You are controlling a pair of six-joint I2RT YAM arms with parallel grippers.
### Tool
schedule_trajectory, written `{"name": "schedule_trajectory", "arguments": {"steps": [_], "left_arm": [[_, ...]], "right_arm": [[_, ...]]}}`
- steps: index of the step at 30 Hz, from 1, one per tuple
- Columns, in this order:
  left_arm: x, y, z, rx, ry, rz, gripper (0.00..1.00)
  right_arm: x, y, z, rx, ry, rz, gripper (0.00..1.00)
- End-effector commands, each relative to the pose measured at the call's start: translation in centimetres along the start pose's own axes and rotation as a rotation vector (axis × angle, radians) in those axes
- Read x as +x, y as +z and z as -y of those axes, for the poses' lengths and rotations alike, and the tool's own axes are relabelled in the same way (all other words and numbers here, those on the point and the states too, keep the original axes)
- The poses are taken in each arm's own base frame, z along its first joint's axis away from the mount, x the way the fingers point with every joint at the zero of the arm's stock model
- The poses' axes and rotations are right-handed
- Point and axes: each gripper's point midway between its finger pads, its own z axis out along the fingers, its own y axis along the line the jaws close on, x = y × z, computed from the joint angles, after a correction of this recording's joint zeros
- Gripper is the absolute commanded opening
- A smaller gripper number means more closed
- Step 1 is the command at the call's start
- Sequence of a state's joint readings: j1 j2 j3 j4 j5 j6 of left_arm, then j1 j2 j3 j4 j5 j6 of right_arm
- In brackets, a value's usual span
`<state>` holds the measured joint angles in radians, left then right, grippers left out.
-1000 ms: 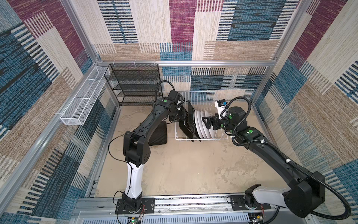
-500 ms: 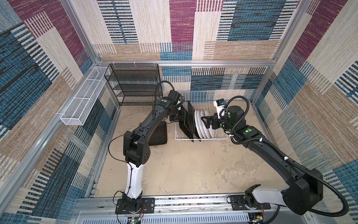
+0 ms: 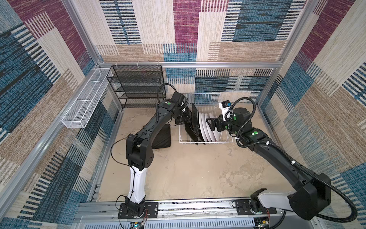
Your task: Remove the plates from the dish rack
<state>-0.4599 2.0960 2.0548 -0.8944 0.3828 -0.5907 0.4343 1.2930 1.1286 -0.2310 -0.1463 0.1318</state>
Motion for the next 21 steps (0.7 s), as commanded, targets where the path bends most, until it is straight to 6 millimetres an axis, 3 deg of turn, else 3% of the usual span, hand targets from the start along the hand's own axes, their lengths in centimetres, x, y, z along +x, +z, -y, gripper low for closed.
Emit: {"name": "schedule_trajectory", "arguments": {"steps": [1,8,21], "left_arm": [[0.6,0.6,-1.9,-0.09,0.036,-0.016,0.0],[0.6,-0.4,-0.8,-0.051,0.037,-0.011,0.0],[0.2,-4.2,1.8,0.017,0.065,0.054,0.0]], "right_arm": [[-1.1,-0.3,0.1,0.011,-0.015,0.038,0.99],[-1.1,-0.5,0.2,0.019,-0.013,0.037,0.99],[-1.8,-1.1,-0.2,0.004,-0.014,0.06,0.99]]}}
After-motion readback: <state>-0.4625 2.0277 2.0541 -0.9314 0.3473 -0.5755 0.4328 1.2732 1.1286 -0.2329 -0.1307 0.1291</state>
